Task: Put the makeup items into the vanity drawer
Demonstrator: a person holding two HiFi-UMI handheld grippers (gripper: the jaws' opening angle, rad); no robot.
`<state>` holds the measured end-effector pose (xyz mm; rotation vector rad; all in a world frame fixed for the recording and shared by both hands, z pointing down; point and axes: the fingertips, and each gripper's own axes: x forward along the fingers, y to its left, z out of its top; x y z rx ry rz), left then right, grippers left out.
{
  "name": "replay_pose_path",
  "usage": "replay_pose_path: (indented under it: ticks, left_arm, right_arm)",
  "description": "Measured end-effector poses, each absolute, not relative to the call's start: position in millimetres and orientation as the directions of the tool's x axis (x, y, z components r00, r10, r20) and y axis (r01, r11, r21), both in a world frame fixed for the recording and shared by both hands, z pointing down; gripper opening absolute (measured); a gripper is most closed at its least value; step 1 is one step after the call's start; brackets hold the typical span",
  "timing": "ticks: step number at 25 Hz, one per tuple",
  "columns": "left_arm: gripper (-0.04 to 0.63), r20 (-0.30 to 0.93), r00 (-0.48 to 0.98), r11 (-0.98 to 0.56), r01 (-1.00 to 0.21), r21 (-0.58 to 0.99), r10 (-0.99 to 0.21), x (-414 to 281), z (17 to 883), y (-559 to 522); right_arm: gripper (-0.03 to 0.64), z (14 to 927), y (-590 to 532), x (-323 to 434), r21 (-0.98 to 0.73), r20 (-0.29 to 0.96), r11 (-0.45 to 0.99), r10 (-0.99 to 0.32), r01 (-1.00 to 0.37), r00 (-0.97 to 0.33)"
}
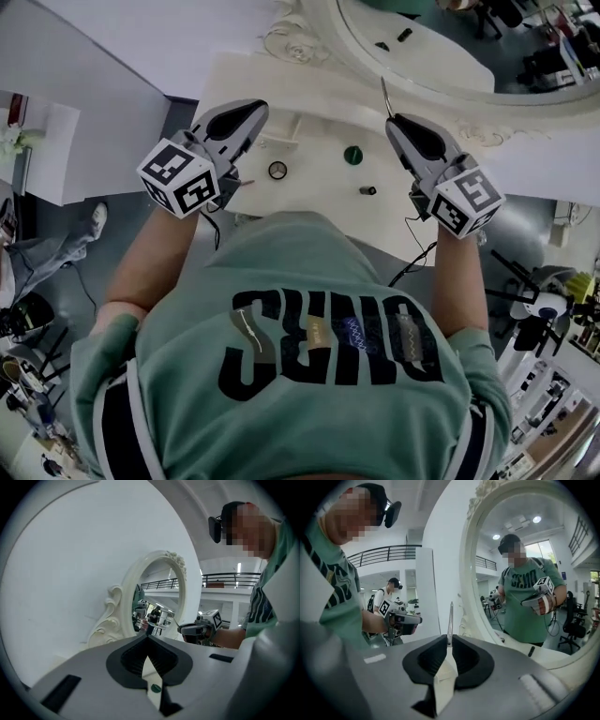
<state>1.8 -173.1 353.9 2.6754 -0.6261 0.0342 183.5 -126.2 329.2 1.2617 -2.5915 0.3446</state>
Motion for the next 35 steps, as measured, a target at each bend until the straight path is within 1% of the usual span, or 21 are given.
replay_pose_path:
  ticks: [3, 6, 10, 15, 21, 23, 26, 29, 32, 35]
  left_arm:
    - [-0.002, 0.16, 0.875, -0.789, -0.482, 0.382, -0.457, -26, 388, -198]
    - [-0.002, 0.223, 0.846, -0.74, -0.532, 0.412, -0.484, -56, 427, -214]
    - [-0.002, 0.268, 0.836, -0.709, -0.548, 0.444, -0.478, -80, 461, -219]
    - [-0.002, 0.285, 0.843, -0.696, -0.537, 0.476, -0.456, -97, 482, -220]
    - [-0.002, 0.288, 0.848, -0.708, -0.53, 0.466, -0.445, -108, 486, -223]
    - [-0.002, 0.288, 0.849, -0.707, -0.528, 0.47, -0.443, -109, 486, -223]
    - [-0.002, 0.291, 0.85, -0.704, -0.527, 0.477, -0.439, -110, 488, -222]
    - [-0.002, 0.289, 0.854, -0.709, -0.521, 0.476, -0.434, -108, 486, -218]
    - [-0.002, 0.279, 0.858, -0.719, -0.513, 0.469, -0.431, -103, 479, -214]
    - [-0.002, 0.265, 0.865, -0.733, -0.501, 0.459, -0.425, -94, 471, -208]
  right_arm:
    - [0.046, 371, -168, 146, -0.095, 0.388, 0.648, -0.675, -0.755, -0.628]
    - [0.046, 429, -199, 101, -0.089, 0.497, 0.703, -0.583, -0.706, -0.643]
    - [0.046, 504, -213, 50, -0.102, 0.642, 0.761, -0.442, -0.641, -0.627]
    - [0.046, 568, -203, 21, -0.054, 0.786, 0.839, -0.299, -0.541, -0.542]
    - [0.048, 608, -186, 22, -0.032, 0.885, 0.888, -0.189, -0.46, -0.426]
    - [0.049, 615, -182, 24, -0.037, 0.901, 0.898, -0.159, -0.438, -0.403]
    - [0.055, 616, -181, 22, -0.058, 0.899, 0.894, -0.146, -0.444, -0.413]
    - [0.088, 609, -182, 21, -0.069, 0.887, 0.882, -0.16, -0.467, -0.433]
    - [0.094, 591, -186, 25, -0.05, 0.857, 0.863, -0.222, -0.503, -0.465]
    - [0.094, 556, -188, 32, -0.082, 0.768, 0.801, -0.329, -0.594, -0.55]
